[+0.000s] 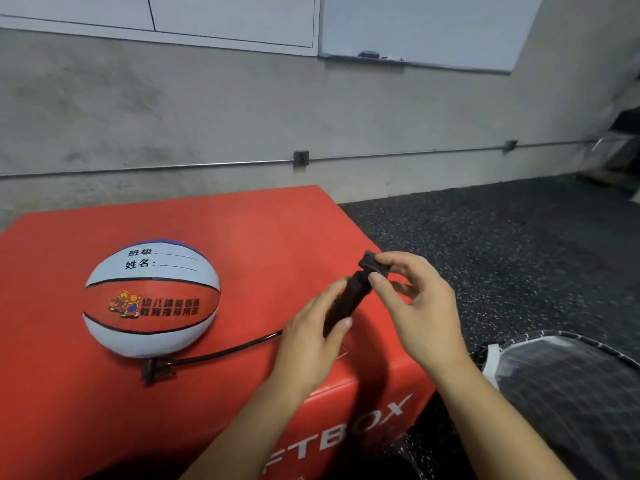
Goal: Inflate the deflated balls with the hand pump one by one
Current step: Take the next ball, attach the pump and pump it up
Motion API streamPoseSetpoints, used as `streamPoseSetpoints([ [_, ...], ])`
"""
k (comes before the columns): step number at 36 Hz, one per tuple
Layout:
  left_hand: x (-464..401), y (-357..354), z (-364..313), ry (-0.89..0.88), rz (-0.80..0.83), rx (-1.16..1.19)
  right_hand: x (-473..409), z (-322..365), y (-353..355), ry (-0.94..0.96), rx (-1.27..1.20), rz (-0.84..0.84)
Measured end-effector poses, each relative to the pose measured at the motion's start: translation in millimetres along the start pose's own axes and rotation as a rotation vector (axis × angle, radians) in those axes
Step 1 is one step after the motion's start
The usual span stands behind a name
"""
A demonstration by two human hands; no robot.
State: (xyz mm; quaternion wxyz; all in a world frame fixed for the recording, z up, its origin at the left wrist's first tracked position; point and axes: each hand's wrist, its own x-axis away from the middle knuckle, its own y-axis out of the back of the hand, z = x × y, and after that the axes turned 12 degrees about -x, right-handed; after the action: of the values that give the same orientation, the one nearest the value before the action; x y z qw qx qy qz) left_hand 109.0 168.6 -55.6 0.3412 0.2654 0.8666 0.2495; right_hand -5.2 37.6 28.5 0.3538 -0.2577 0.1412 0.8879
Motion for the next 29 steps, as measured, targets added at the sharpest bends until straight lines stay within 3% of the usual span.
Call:
streamPoseSetpoints([
  [5,-3,3,5,-0.041,0.043,-0.049,-3,4,3,0.05,0.041,-0.018],
  [16,2,27,-3,-0.108,0.164,-0.154,-28,40,36,0.184,-0.106,-0.329],
  [23,9,31,-3,-0.074,0.147,-0.114,-24,39,25,0.245,0.018,-0.242],
  [29,2,27,-11,-0.043,0.055,0.084,-14,30,4,0.246,0.104,-0.102],
])
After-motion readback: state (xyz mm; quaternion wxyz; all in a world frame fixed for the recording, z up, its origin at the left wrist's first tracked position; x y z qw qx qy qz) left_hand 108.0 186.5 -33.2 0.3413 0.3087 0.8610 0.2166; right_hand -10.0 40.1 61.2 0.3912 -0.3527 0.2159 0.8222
